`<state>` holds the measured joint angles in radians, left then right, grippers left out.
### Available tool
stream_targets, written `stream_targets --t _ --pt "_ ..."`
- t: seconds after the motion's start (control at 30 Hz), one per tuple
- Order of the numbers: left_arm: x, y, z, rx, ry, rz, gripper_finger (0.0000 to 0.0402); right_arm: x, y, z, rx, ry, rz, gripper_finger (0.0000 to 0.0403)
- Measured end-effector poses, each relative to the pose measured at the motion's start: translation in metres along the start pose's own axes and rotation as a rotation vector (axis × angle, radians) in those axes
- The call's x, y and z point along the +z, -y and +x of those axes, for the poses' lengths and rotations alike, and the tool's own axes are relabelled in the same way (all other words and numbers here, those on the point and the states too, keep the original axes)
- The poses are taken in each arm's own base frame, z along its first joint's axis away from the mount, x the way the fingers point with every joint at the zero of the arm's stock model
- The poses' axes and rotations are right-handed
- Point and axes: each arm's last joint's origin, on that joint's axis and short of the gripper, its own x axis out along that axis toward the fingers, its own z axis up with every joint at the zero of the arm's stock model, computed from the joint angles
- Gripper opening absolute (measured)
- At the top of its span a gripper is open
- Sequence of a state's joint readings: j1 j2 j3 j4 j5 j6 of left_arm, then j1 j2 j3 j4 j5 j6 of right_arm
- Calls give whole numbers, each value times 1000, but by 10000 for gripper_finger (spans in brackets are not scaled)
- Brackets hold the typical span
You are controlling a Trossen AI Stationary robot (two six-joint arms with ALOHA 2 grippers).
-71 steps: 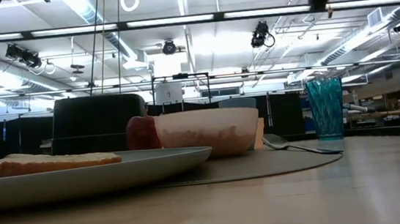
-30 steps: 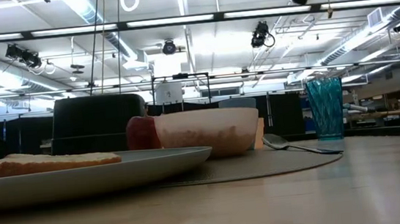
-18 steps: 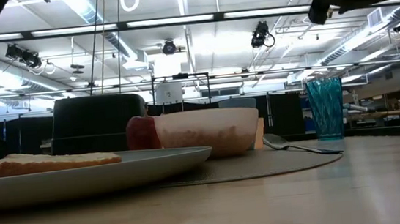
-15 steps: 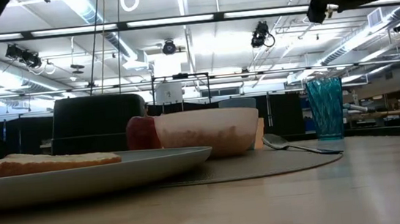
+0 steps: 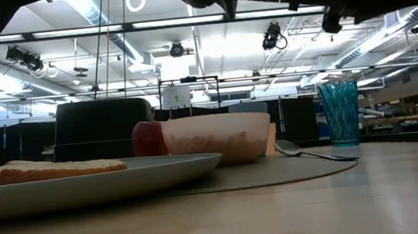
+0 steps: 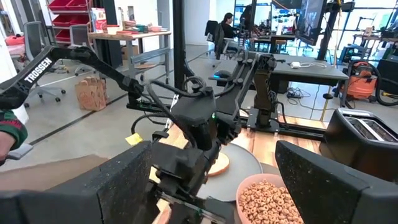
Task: Arrange a breakfast setting
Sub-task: Pour the cereal from the yellow cereal box into the light orange bowl
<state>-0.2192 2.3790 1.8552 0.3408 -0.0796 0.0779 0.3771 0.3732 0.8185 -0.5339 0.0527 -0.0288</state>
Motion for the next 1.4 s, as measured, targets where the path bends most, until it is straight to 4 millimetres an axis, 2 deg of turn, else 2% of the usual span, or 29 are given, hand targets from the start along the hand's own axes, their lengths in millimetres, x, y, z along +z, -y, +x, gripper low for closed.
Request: stream_targets --t 0.3,0.6,0.73,0.9,0.97,1.13,1.23,1.33,1.4 --pt "-6 -20 3 94 9 -14 155 0 0 0 -6 0 3 347" --pt "7 -24 2 111 137 -4 155 -7 1 0 -34 -68 2 347" --pt "4 -19 -1 97 24 -22 155 -13 1 -1 -32 -133 21 347" --pt "39 -3 -24 196 -49 4 155 -16 0 0 -30 -165 22 339" --pt "43 6 -25 189 -27 3 155 -16 0 0 -30 -166 16 334" --pt "27 29 -17 136 1 -7 155 -16 0 0 -30 -166 15 326" --pt "9 38 -7 72 14 -8 155 -15 1 0 -30 -160 15 325" --pt "-9 40 3 -28 59 -62 155 -15 1 0 -31 -156 20 325" --pt "-22 36 9 -34 85 -91 155 -15 0 0 -31 -158 28 325"
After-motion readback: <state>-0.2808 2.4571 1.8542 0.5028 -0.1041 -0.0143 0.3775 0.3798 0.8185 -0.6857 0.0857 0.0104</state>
